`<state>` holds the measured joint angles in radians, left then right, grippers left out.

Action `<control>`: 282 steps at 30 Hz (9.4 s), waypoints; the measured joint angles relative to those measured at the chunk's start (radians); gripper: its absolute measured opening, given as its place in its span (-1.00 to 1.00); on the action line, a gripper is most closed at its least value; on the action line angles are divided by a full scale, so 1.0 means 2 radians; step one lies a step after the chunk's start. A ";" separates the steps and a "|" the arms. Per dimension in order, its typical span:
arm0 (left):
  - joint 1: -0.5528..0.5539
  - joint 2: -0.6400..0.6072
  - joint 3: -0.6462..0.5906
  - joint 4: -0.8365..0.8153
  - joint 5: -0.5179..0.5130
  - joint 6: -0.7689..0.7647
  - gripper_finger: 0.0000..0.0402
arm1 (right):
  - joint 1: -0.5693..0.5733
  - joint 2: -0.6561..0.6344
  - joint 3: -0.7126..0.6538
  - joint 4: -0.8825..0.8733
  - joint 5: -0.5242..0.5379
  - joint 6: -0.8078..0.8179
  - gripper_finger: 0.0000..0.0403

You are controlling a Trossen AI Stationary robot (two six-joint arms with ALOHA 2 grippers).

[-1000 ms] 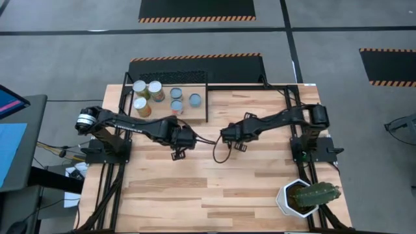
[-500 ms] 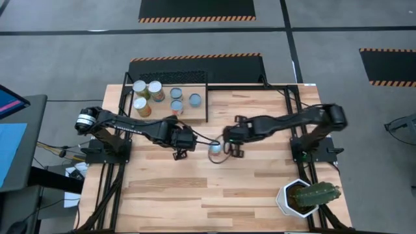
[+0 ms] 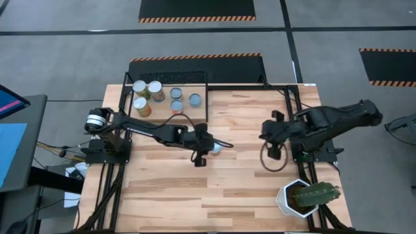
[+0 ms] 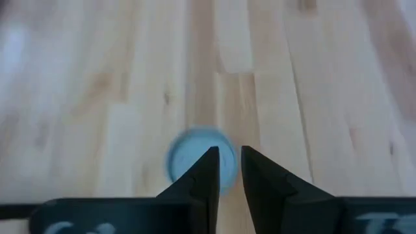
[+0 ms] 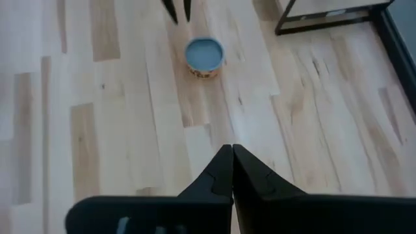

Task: Pick and place cans onto a shelf
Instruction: Put the canned pineapple on the shelf, then return to Home Position

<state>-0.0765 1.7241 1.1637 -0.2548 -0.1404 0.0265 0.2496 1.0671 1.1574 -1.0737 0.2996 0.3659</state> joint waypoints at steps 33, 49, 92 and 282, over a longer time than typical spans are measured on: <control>0.020 0.102 0.005 -0.053 0.020 -0.026 -0.72 | 0.055 -0.011 -0.001 -0.053 0.009 0.023 -0.90; 0.080 -0.065 0.007 -0.149 -0.126 0.031 -1.00 | 0.055 -0.010 -0.001 -0.070 0.011 0.022 -0.91; 0.225 0.021 0.010 -0.118 -0.038 0.075 -0.92 | 0.055 -0.010 -0.001 -0.084 0.012 0.023 -0.89; -0.025 -0.746 -0.577 0.244 0.050 -0.130 -0.72 | -0.260 -0.532 -0.553 0.520 -0.305 -0.130 -0.84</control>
<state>-0.1272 0.2325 0.0101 0.2333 -0.0402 -0.2325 -0.2702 0.0021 0.0514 -0.0338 -0.3097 0.1050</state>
